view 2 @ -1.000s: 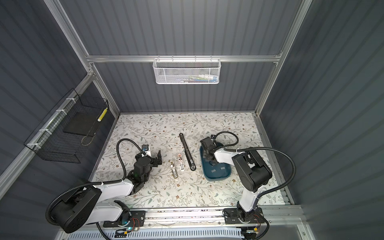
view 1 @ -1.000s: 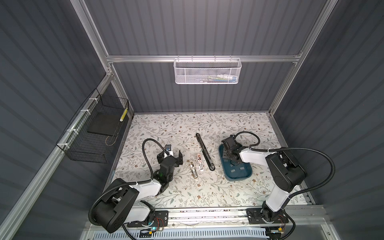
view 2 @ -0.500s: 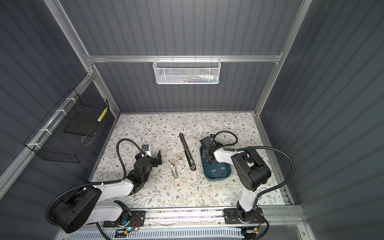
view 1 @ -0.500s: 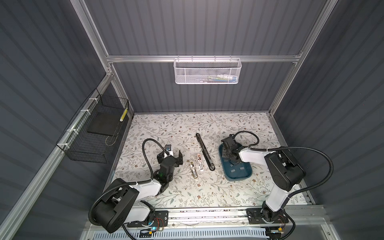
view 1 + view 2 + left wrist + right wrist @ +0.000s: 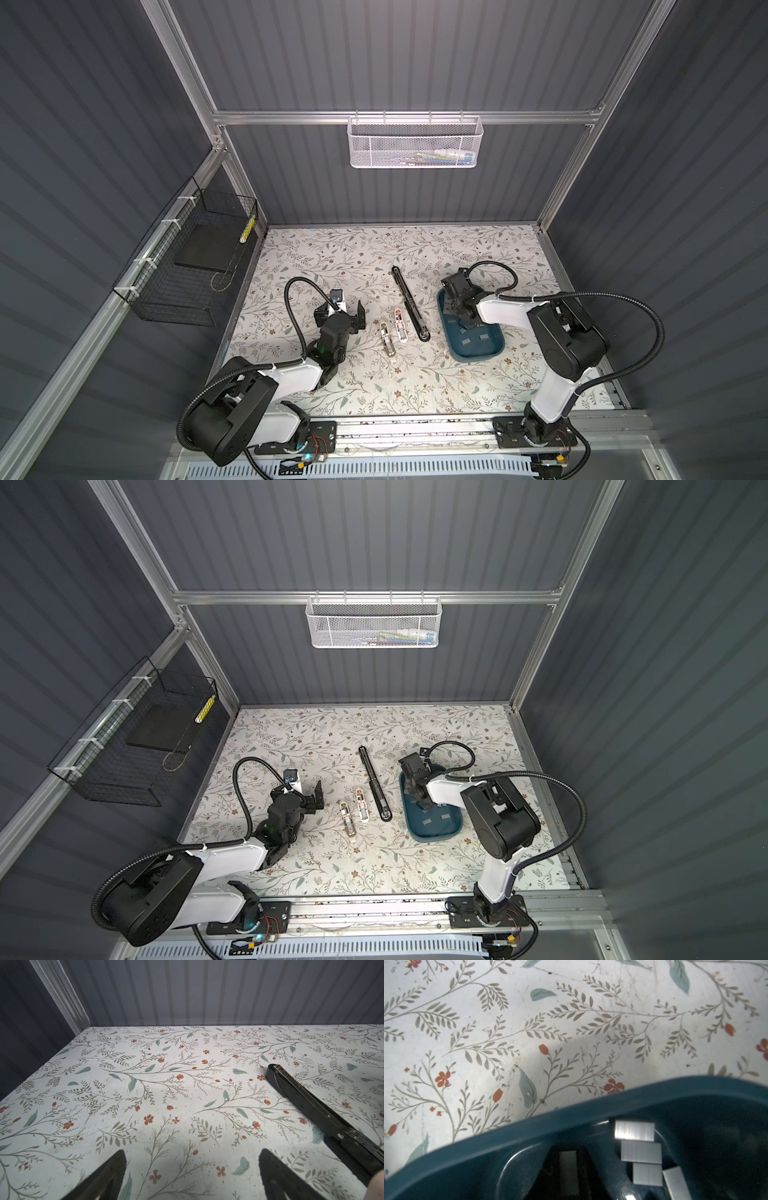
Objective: Load the staples into the stapler
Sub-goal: 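Close the right gripper on a silver staple strip in the teal tray, then lift the staple strip and carry it over the cream mini stapler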
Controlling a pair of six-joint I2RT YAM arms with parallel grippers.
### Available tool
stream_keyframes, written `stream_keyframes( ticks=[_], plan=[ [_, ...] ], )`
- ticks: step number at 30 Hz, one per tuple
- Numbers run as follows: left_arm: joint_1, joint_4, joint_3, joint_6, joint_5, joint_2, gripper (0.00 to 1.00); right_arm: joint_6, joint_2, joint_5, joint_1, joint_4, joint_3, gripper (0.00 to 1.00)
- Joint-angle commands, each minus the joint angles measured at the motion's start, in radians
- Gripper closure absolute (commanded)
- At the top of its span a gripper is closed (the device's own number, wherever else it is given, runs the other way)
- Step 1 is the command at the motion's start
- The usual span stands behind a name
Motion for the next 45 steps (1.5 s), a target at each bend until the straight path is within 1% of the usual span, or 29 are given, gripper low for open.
stream_keyframes(
  ticks=[1, 6, 11, 15, 23, 29, 32, 34, 35, 37, 39, 41, 42, 44, 45],
  plan=[
    [0.001, 0.01, -0.006, 0.003, 0.002, -0.015, 0.0, -0.002, 0.037, 0.006, -0.004, -0.05, 0.0, 0.81],
    [0.002, 0.01, -0.006, 0.002, 0.003, -0.015, 0.0, -0.005, 0.036, 0.006, -0.006, -0.048, 0.0, 0.82],
    [0.001, 0.01, -0.006, 0.003, 0.004, -0.015, 0.0, -0.007, 0.041, 0.008, -0.009, -0.044, 0.0, 0.81],
    [0.001, 0.01, -0.006, 0.003, 0.003, -0.015, 0.0, -0.008, 0.028, -0.004, -0.01, -0.031, -0.01, 0.84],
    [0.001, -0.001, 0.003, 0.003, 0.011, -0.009, 0.0, -0.04, -0.122, -0.026, -0.01, -0.035, -0.046, 0.84],
    [0.001, 0.03, -0.016, 0.005, 0.016, -0.019, 0.0, -0.056, -0.235, -0.045, 0.012, -0.013, -0.081, 0.87],
    [0.001, 0.033, -0.027, 0.002, 0.03, -0.033, 0.0, -0.063, -0.3, -0.025, 0.056, -0.019, -0.095, 0.88],
    [0.001, 0.027, -0.045, -0.009, 0.063, -0.062, 0.0, -0.062, -0.35, -0.004, 0.101, -0.021, -0.109, 0.88],
    [0.001, -0.007, -0.049, -0.038, 0.088, -0.094, 0.0, -0.06, -0.38, 0.009, 0.133, -0.022, -0.118, 0.88],
    [0.001, -0.219, -0.03, -0.122, 0.169, -0.192, 0.0, -0.059, -0.429, 0.036, 0.196, -0.022, -0.131, 0.88],
    [-0.001, -0.412, -0.006, -0.177, 0.269, -0.292, 0.0, -0.053, -0.464, 0.06, 0.257, -0.024, -0.138, 0.88],
    [-0.001, -0.496, -0.008, -0.192, 0.334, -0.383, 0.0, -0.046, -0.483, 0.066, 0.309, -0.008, -0.144, 0.9],
    [-0.002, -0.493, -0.029, -0.204, 0.353, -0.428, 0.0, -0.043, -0.487, 0.078, 0.337, 0.005, -0.147, 0.9],
    [-0.001, -0.406, -0.107, -0.209, 0.373, -0.486, 0.0, -0.027, -0.484, 0.114, 0.392, 0.04, -0.153, 0.9],
    [-0.001, -0.374, -0.139, -0.218, 0.348, -0.5, 0.0, -0.02, -0.476, 0.12, 0.418, 0.068, -0.157, 0.9]
  ],
)
